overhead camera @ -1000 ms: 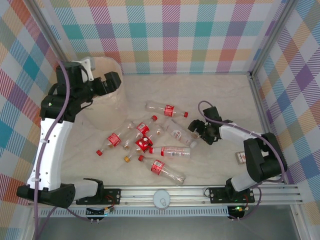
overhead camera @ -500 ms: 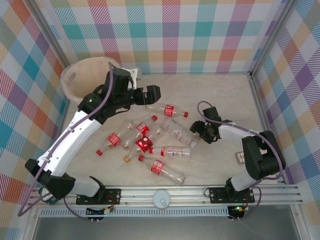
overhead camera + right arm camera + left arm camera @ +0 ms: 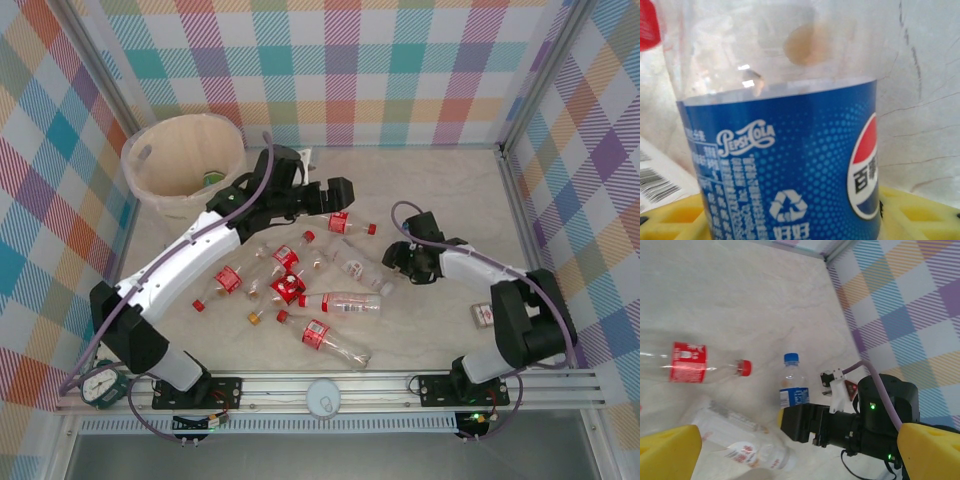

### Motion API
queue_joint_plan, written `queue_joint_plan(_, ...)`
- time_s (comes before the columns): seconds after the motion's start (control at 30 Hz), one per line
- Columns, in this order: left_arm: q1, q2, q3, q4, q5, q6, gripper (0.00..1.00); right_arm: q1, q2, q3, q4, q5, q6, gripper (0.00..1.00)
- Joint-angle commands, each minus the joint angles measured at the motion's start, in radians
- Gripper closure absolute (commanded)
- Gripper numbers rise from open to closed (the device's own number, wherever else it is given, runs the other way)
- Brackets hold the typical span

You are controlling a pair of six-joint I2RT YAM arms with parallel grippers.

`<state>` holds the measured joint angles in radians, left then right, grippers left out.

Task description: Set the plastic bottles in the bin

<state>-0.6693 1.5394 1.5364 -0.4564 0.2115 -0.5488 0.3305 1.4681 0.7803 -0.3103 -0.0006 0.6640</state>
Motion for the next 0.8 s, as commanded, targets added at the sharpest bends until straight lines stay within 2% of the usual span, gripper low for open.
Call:
queue_joint_plan(0.0, 0.006, 0.019, -0.022, 0.141, 0.115, -0.067, 0.0, 0.005, -0.097, 0.035, -0.038, -0.004, -0.131, 0.43)
queue_joint_plan(0.1, 0.011, 0.027, -0.045, 0.232, 0.152, -0.095, 0.0, 0.004, -0.161, 0.031, 0.017, -0.154, -0.274, 0.42)
queue_joint_plan(0.13, 0.013, 0.028, -0.05, 0.243, 0.156, -0.104, 0.0, 0.004, -0.171, 0.036, 0.037, -0.23, -0.329, 0.41)
queue_joint_plan(0.2, 0.018, 0.032, -0.056, 0.251, 0.157, -0.112, 0.0, 0.003, -0.168, 0.074, 0.033, -0.463, -0.449, 0.41)
queue_joint_plan(0.3, 0.02, 0.036, -0.06, 0.239, 0.152, -0.105, 0.0, 0.005, -0.159, 0.119, 0.018, -0.63, -0.525, 0.41)
queue_joint_plan(0.5, 0.027, 0.033, -0.101, 0.256, 0.135, -0.127, 0.0, 0.006, -0.183, 0.142, 0.079, -0.746, -0.539, 0.44)
queue_joint_plan(0.77, 0.017, 0.05, -0.16, 0.334, 0.135, -0.207, 0.0, 0.011, -0.209, 0.13, 0.19, -0.71, -0.48, 0.45)
